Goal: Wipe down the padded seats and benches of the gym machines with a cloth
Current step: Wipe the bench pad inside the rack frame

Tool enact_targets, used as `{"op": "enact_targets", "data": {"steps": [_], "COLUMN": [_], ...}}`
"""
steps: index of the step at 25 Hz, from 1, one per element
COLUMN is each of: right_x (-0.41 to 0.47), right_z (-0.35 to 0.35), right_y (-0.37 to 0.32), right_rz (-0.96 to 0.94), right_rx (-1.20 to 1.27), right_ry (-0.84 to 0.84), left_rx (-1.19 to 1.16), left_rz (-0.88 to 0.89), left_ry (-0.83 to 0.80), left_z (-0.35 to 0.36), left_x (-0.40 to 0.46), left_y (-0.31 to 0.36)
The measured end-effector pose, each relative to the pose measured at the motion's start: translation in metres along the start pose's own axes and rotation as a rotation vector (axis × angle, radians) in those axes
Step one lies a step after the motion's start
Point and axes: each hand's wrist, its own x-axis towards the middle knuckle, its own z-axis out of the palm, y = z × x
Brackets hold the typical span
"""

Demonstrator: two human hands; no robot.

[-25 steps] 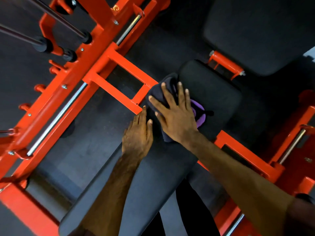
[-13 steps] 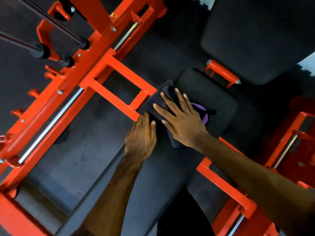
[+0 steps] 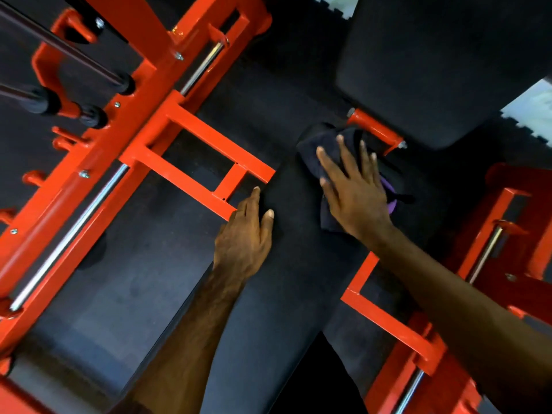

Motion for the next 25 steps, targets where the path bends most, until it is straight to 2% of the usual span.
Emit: {"op": "enact_targets", "data": {"steps": [2, 3, 4, 7, 8, 9, 12, 13, 14, 17, 18, 21, 24, 25], "right_x": [0.036, 0.047, 0.050, 0.001, -0.020, -0.031, 0.005, 0.024, 0.035, 0.007, -0.019, -0.063, -0.019, -0.012], "right_z": [0.004, 0.004, 0.004, 0.003, 0.000, -0.002, 0.000, 0.000, 0.000, 0.001, 0.002, 0.009, 0.010, 0.009], "right_y": [-0.023, -0.034, -0.039, -0.002, 0.015, 0.028, 0.022, 0.014, 0.008, 0.029, 0.040, 0.054, 0.056, 0.054], "right_rz": [0.272, 0.291, 0.229, -0.149, -0.180, -0.108, 0.331, 0.351, 0.284, -0.103, -0.125, 0.217, 0.678, 0.774], "right_rx": [0.071, 0.080, 0.079, 0.027, 0.020, 0.025, 0.081, 0.079, 0.072, 0.018, 0.028, 0.215, 0.543, 0.614], "right_ry": [0.011, 0.008, 0.015, 0.042, 0.035, 0.043, 0.054, 0.034, 0.016, 0.051, 0.062, 0.109, 0.252, 0.306], "left_rx": [0.010, 0.010, 0.010, 0.005, 0.006, 0.012, 0.043, 0.053, 0.062, 0.060, 0.050, 0.034, 0.031, 0.034], "left_rz": [0.033, 0.045, 0.049, 0.061, 0.067, 0.073, 0.124, 0.154, 0.182, 0.217, 0.212, 0.200, 0.188, 0.181], "left_ry": [-0.006, -0.007, -0.003, 0.007, -0.002, -0.014, -0.008, 0.001, 0.010, 0.044, 0.046, 0.040, 0.058, 0.070], "left_z": [0.001, 0.001, 0.002, 0.001, -0.001, -0.003, -0.001, 0.002, 0.004, 0.007, 0.007, 0.004, 0.006, 0.006], "left_x": [0.007, 0.010, 0.011, 0.007, 0.008, 0.009, 0.013, 0.016, 0.017, 0.015, 0.015, 0.013, 0.014, 0.013], "left_y": [0.000, 0.000, 0.001, 0.004, 0.004, 0.004, 0.001, 0.000, -0.001, -0.003, -0.003, -0.001, 0.002, 0.002]}}
